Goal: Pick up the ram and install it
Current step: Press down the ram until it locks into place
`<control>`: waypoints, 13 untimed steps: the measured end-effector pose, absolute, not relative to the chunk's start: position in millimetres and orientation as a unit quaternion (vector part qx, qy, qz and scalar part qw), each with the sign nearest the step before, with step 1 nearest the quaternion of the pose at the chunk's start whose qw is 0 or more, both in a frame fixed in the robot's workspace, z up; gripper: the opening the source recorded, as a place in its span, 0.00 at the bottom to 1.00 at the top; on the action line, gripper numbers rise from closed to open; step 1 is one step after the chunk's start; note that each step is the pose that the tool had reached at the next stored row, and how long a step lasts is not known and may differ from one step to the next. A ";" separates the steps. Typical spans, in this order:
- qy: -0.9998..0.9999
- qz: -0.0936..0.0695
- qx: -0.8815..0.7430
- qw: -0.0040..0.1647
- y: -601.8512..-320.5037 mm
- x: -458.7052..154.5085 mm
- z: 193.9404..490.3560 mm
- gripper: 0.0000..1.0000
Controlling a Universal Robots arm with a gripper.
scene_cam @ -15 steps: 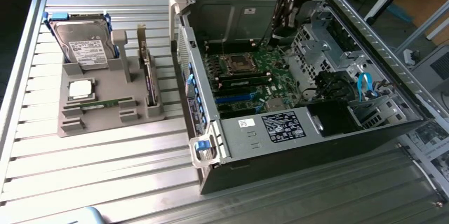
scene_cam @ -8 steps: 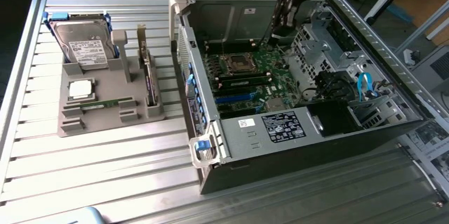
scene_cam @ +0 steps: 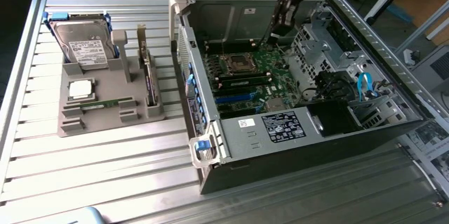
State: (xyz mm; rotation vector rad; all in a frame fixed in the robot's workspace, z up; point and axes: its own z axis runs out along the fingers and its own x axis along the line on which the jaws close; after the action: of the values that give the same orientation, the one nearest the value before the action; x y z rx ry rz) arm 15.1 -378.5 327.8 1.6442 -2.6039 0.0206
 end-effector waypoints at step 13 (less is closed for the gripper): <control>-0.860 0.006 0.509 0.031 -375.5 14.9 327.8 0.11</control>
State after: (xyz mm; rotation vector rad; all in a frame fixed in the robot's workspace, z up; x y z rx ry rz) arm 14.9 -375.5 327.8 1.5666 -2.6507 0.0178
